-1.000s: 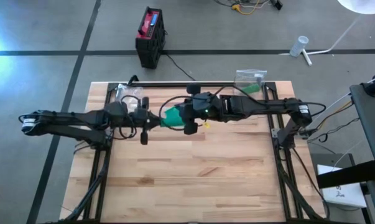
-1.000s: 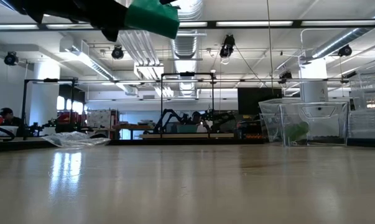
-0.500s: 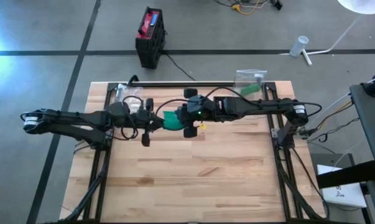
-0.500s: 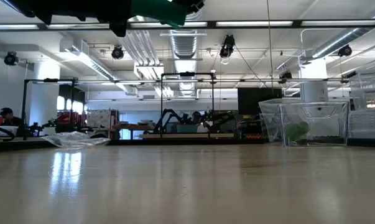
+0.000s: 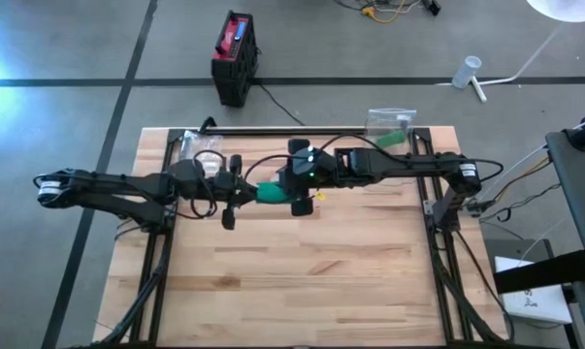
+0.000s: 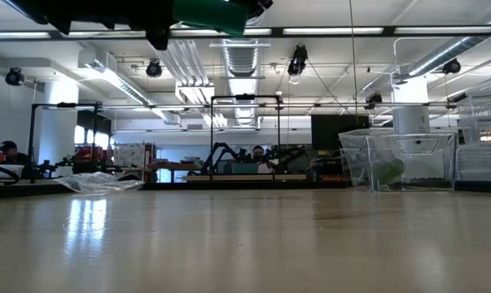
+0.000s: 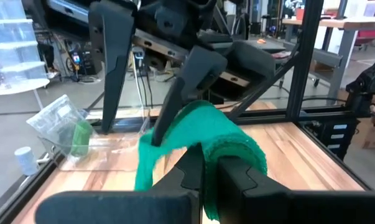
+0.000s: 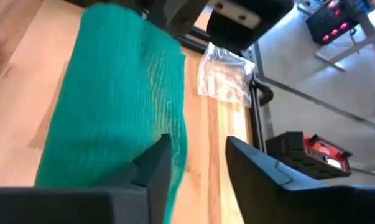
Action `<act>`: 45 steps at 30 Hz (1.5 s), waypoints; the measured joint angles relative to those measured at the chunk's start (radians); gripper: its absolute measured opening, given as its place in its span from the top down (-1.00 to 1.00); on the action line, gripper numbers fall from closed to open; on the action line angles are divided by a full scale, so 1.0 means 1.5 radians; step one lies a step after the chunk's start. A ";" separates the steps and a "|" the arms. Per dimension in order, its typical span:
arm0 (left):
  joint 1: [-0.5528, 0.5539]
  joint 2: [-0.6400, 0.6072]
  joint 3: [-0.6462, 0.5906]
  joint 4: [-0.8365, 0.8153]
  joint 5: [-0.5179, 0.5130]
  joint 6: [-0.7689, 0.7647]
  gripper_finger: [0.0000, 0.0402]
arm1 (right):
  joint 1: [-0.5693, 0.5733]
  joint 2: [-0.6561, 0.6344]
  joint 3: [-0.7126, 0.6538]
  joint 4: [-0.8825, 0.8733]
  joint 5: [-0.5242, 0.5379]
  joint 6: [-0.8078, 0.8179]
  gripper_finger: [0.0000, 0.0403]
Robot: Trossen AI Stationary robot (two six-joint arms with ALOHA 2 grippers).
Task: Roll bandage
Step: Roll the dark green bandage
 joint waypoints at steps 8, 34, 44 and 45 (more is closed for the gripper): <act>0.000 -0.007 0.000 -0.002 0.000 -0.002 0.96 | 0.006 -0.009 0.030 -0.026 0.057 -0.013 0.06; -0.002 -0.007 0.000 -0.001 -0.001 -0.002 0.96 | 0.030 -0.066 0.048 -0.040 0.075 0.016 0.05; -0.002 -0.040 0.000 0.058 0.120 -0.088 0.96 | 0.131 -0.089 0.020 -0.223 0.115 0.029 0.09; -0.002 -0.043 0.000 0.074 0.124 -0.112 0.96 | 0.144 -0.089 0.014 -0.215 0.145 0.028 0.11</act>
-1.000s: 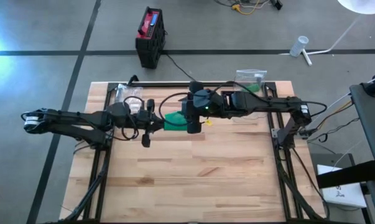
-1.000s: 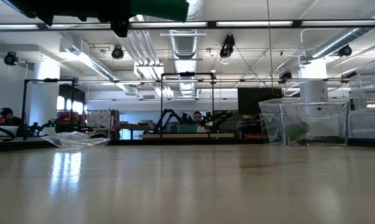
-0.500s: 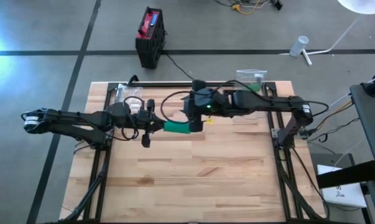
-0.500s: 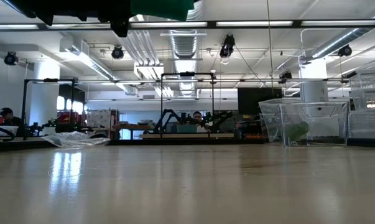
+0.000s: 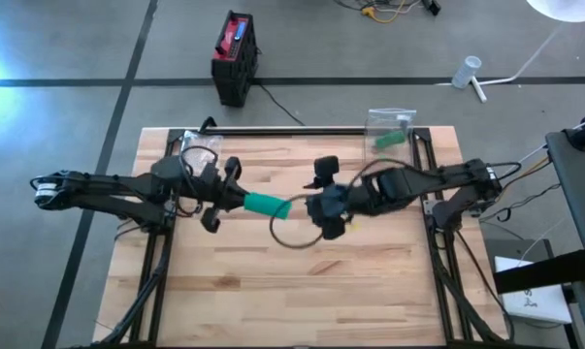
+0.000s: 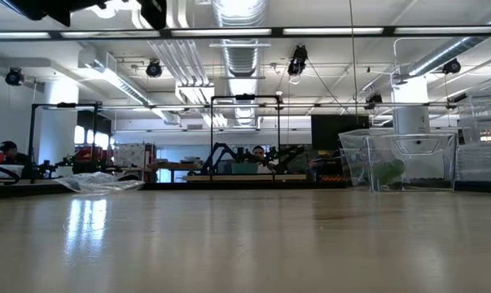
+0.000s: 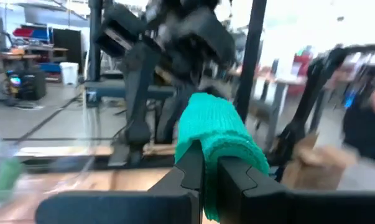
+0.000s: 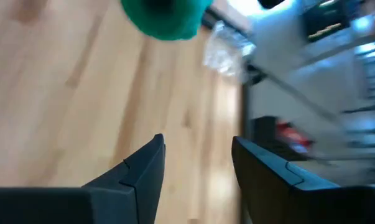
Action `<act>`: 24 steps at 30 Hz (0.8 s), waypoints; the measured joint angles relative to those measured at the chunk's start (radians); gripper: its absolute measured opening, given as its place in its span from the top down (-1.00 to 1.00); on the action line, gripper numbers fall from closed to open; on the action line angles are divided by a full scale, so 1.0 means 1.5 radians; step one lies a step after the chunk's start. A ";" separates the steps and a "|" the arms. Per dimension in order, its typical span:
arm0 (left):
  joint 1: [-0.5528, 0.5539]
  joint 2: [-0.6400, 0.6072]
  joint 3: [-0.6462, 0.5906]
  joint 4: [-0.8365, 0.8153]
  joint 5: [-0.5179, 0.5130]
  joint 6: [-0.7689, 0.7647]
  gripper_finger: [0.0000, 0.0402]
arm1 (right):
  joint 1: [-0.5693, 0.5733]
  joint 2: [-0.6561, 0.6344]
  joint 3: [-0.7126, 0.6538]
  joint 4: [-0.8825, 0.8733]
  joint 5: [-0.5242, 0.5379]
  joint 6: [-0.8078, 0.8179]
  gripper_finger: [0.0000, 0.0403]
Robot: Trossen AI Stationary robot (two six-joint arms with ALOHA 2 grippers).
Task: Roll bandage
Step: Roll the dark green bandage
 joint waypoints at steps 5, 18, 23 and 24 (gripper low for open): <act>0.000 -0.009 0.000 0.073 0.057 -0.120 0.96 | 0.049 -0.006 -0.048 0.158 0.098 -0.068 0.18; -0.014 -0.004 -0.010 0.160 0.137 -0.251 0.96 | 0.062 -0.068 -0.435 0.957 0.047 -0.327 0.29; -0.014 -0.004 -0.022 0.163 0.134 -0.252 0.96 | 0.077 -0.092 -0.503 1.070 -0.008 -0.343 0.30; -0.014 -0.004 -0.026 0.163 0.134 -0.247 0.96 | 0.078 -0.098 -0.510 1.080 -0.041 -0.331 0.30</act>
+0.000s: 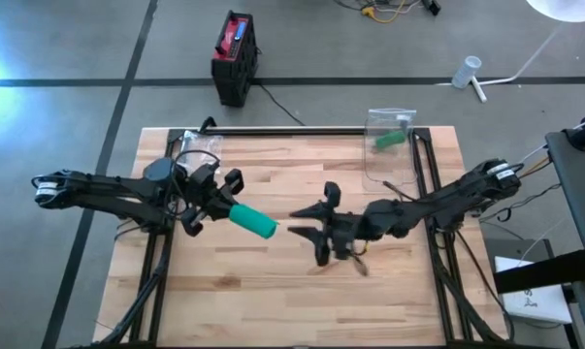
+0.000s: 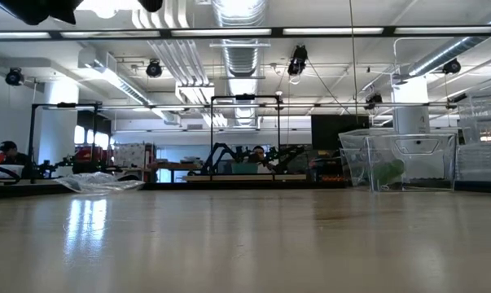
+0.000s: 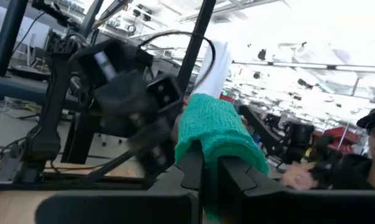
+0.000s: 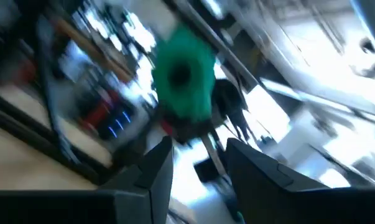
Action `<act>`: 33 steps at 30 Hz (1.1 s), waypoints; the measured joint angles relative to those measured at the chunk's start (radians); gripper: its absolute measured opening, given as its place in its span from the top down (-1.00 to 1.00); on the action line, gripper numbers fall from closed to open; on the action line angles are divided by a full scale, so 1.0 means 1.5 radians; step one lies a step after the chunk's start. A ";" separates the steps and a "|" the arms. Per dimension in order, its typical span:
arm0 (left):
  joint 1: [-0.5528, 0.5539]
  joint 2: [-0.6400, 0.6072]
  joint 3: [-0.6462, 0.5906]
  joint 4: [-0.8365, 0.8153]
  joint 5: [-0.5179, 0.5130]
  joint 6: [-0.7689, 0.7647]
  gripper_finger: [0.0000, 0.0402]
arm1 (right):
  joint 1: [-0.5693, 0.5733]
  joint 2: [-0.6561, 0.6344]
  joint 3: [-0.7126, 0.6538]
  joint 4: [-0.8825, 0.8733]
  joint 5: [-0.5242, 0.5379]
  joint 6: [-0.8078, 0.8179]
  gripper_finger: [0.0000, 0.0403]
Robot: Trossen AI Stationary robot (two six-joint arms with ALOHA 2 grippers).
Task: Roll bandage
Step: Roll the dark green bandage
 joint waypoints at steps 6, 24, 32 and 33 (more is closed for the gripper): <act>0.000 0.009 -0.012 0.001 -0.007 0.024 0.96 | -0.002 -0.014 -0.015 0.082 -0.071 0.053 0.31; 0.000 0.036 -0.009 0.030 0.001 0.022 0.96 | -0.027 0.038 0.030 0.054 -0.084 0.066 0.57; 0.000 0.037 -0.009 0.031 0.001 0.021 0.96 | -0.027 0.038 0.030 0.046 -0.082 0.066 0.77; 0.000 0.037 -0.009 0.030 0.002 0.021 0.96 | -0.027 0.037 0.030 0.039 -0.082 0.066 0.80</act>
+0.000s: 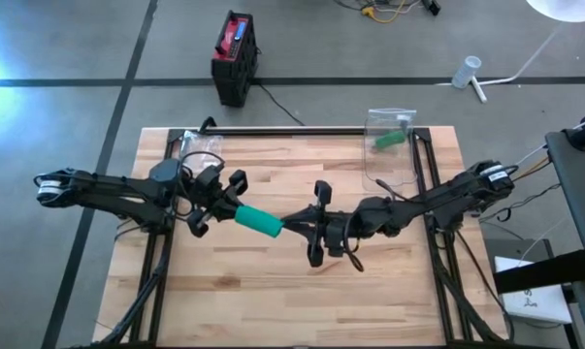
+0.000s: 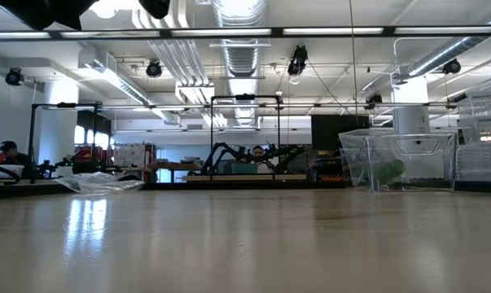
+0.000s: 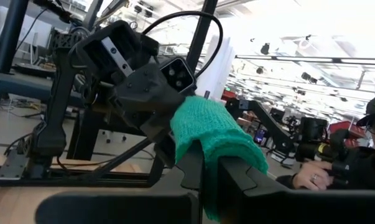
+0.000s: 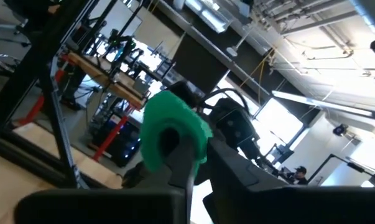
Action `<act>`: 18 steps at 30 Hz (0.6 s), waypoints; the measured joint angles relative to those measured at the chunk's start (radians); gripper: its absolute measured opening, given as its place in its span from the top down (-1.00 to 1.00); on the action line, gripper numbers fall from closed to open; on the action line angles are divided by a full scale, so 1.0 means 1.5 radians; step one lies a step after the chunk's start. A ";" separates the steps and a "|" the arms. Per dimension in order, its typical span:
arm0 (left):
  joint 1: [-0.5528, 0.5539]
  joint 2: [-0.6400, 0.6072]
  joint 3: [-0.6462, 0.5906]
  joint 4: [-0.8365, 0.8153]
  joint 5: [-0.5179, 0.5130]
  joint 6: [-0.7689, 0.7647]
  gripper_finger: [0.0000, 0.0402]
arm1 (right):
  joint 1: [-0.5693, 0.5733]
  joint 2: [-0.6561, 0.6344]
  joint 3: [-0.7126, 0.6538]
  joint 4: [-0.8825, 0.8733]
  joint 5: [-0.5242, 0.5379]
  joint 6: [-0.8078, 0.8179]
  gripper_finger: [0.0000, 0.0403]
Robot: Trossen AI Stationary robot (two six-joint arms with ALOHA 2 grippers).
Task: Roll bandage
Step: Roll the dark green bandage
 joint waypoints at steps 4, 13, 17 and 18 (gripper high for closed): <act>0.000 0.000 0.000 0.000 0.009 0.000 0.96 | 0.000 -0.001 0.000 -0.013 0.000 0.000 0.94; -0.001 0.000 -0.001 -0.008 0.034 0.000 0.96 | -0.001 -0.024 0.000 -0.050 0.006 -0.014 0.99; -0.001 0.000 -0.001 -0.011 0.054 0.000 0.96 | -0.001 -0.030 0.000 -0.057 0.005 -0.014 0.99; -0.001 0.000 -0.001 -0.011 0.058 0.000 0.96 | -0.001 -0.030 0.000 -0.056 0.004 -0.016 0.99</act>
